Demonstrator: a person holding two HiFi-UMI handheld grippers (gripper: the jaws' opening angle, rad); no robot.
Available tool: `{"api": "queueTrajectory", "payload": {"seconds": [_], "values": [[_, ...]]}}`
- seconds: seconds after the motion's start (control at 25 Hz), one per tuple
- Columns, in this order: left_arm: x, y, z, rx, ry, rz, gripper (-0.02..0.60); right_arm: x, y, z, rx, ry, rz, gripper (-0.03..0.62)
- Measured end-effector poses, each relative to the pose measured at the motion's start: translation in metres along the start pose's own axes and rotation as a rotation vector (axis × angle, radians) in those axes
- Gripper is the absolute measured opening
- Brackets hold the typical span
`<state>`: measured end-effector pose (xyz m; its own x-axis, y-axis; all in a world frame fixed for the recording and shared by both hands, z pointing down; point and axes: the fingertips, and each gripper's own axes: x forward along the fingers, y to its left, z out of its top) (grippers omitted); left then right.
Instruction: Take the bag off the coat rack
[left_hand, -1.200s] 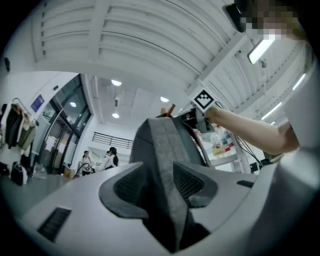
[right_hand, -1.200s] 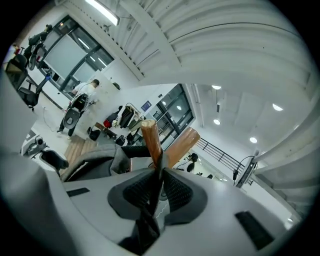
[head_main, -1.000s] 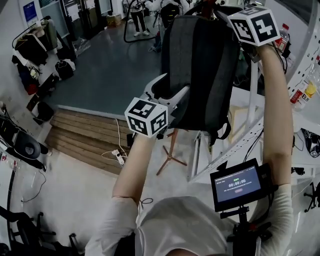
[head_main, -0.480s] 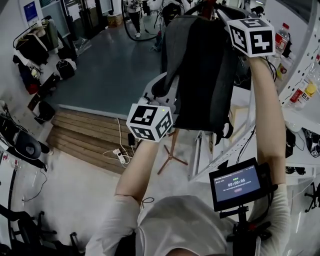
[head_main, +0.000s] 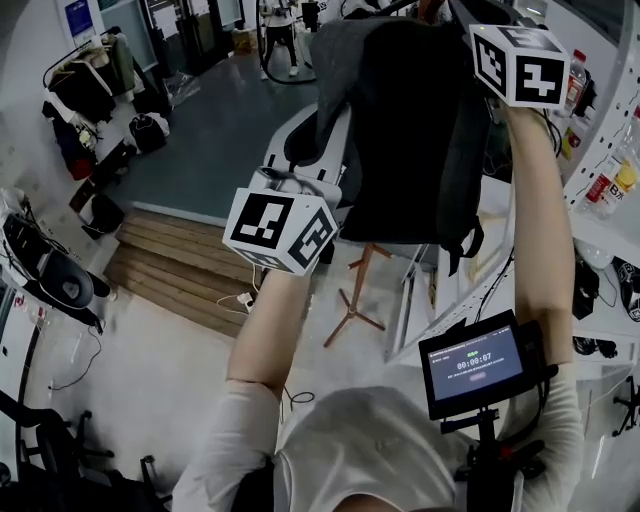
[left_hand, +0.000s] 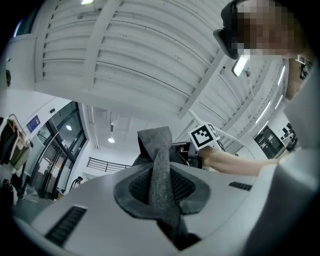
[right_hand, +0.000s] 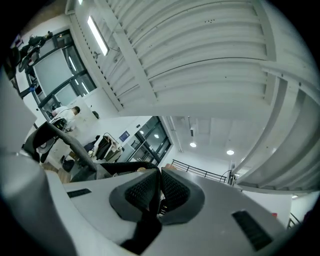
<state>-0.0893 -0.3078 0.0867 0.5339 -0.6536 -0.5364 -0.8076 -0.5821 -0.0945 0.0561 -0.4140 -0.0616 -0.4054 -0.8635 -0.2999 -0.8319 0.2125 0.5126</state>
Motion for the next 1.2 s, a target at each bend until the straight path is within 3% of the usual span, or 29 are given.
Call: {"api": "queueTrajectory", "payload": {"seconds": [0.28,0.48,0.8,0.96,1.08,1.2], "values": [[-0.013,-0.014,0.034,0.009,-0.049,-0.024,0.040,-0.032,0.002,0.033,-0.002,-0.066,-0.011,0.038],[-0.035,-0.026,0.051,0.038,-0.066,-0.020,0.040,-0.055,0.028,0.029,0.008,-0.095,0.024,0.038],[-0.088,-0.038,0.034,-0.040,-0.023,0.012,0.039,-0.087,0.097,-0.028,0.130,-0.072,0.153,0.038],[-0.129,-0.052,0.027,-0.136,0.027,0.041,0.040,-0.101,0.140,-0.063,0.207,-0.054,0.219,0.038],[-0.157,-0.067,0.014,-0.135,0.066,0.058,0.038,-0.113,0.164,-0.097,0.266,-0.044,0.240,0.038],[-0.191,-0.065,0.003,-0.187,0.095,0.067,0.040,-0.118,0.212,-0.124,0.310,-0.031,0.288,0.038]]}}
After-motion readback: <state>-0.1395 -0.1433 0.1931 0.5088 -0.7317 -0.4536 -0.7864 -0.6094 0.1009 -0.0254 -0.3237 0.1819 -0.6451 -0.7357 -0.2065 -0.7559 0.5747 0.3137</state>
